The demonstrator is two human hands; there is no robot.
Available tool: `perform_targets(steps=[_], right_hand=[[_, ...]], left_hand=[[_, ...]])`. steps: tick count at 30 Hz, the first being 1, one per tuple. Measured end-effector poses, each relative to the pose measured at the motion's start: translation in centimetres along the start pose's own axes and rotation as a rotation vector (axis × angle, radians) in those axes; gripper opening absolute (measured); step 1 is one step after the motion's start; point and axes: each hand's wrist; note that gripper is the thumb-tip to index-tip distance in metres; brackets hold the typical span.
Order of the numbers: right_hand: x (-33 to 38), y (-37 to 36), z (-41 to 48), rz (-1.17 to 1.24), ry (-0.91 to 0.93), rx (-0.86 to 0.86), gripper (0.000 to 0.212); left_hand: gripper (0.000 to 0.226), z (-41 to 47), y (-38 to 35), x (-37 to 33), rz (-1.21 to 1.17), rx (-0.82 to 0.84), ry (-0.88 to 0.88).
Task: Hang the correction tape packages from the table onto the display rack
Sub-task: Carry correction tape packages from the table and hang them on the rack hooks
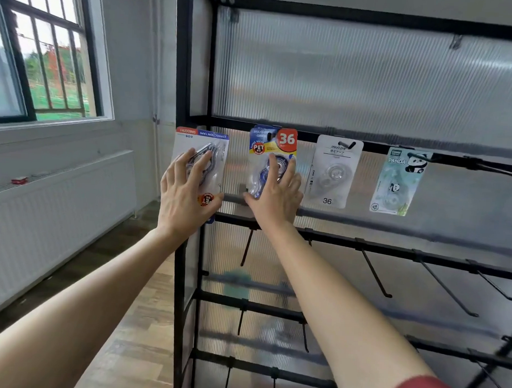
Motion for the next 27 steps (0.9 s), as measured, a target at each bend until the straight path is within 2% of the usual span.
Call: perform_targets(steps=[6, 10, 16, 19, 21, 24, 27], right_hand=[[-0.9, -1.2, 2.9, -0.110, 0.015, 0.047, 0.100], [-1.1, -1.0, 3.1, -0.078, 0.051, 0.065, 0.097], [-2.6, 0.6, -0.1, 0.026, 0.145, 0.015, 0.071], [-4.3, 1.6, -2.1, 0.170, 0.174, 0.032, 0.059], [-5.3, 2.7, -3.0, 0.376, 0.149, 0.106, 0.051], [-6.2, 4.5, -3.3, 0.632, 0.076, 0.336, 0.039], [-6.6, 5.8, -2.8, 0.676, 0.084, 0.526, 0.033]], left_hand=[[0.078, 1.0, -0.6, 0.7, 0.013, 0.004, -0.011], [0.077, 0.6, -0.6, 1.2, 0.025, 0.023, -0.009], [0.075, -1.5, -0.5, 1.3, 0.030, 0.072, -0.053], [0.073, -3.2, -0.7, 0.9, 0.070, 0.154, -0.161], [0.071, -4.2, -0.8, 0.4, 0.077, 0.252, -0.253], [0.072, -5.0, -1.3, -0.7, 0.087, 0.379, -0.360], [0.071, -4.9, -2.1, -1.6, 0.115, 0.434, -0.450]])
Point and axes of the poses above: each hand's wrist, its own z-axis towards the middle knuckle, its own y-axis out of the back of the hand, x = y × z, and after that the axes turned 9 degrees about -z, right-handed
